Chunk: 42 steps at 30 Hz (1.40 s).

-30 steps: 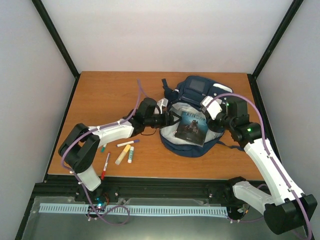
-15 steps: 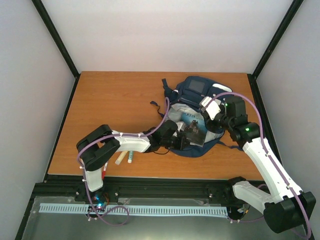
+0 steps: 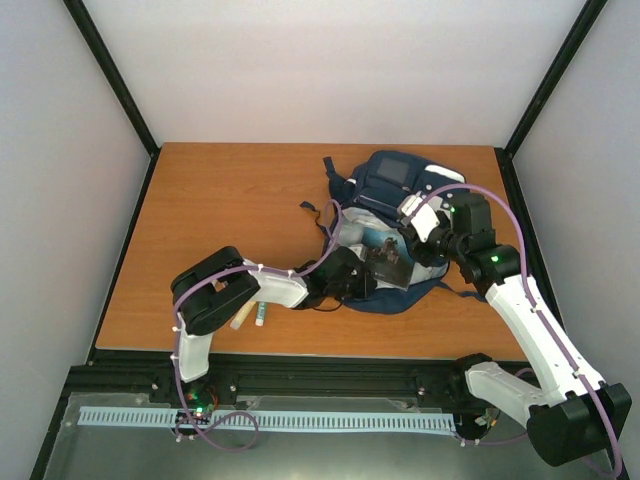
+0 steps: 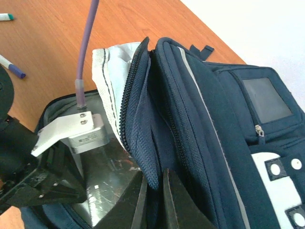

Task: Pack the student bag
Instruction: Place the book in the student bag.

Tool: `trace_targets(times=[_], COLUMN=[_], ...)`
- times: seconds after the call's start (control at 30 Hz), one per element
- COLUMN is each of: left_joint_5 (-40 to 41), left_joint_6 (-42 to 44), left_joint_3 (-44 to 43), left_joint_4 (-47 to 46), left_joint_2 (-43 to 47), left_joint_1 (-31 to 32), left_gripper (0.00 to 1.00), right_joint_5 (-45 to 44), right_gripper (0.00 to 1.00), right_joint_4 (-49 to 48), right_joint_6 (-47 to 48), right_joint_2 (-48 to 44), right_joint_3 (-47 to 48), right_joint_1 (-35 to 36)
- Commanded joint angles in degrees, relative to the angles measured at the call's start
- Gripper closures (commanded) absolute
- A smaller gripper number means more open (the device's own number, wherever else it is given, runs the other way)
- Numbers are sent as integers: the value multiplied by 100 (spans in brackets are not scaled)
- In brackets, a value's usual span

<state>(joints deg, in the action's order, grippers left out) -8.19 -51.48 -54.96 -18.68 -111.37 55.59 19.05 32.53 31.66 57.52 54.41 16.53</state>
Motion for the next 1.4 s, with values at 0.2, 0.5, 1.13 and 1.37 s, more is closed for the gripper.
trace_targets(times=[0.2,0.5,1.13,1.37], left_joint_5=[1146,1559,1116,843], left_joint_6=[150,74,-454,-444], left_joint_3=[-634,-1253,-1790,-890], left_joint_4=[-498,-916,-2152,-2162], left_joint_2=[-409,-852,-1751,-1002], left_joint_1=[4,-76,-277,-268], left_gripper=[97,98,98,97], right_joint_5=[692,680,633,480], right_gripper=[97,97,97,97], right_joint_4=[-10,-7,-55,-90], right_joint_6=[125,161,173,249], right_joint_2=[-91,-76,19,27], right_joint_3=[263,184,30,-30], right_joint_1=[26,34,34,34])
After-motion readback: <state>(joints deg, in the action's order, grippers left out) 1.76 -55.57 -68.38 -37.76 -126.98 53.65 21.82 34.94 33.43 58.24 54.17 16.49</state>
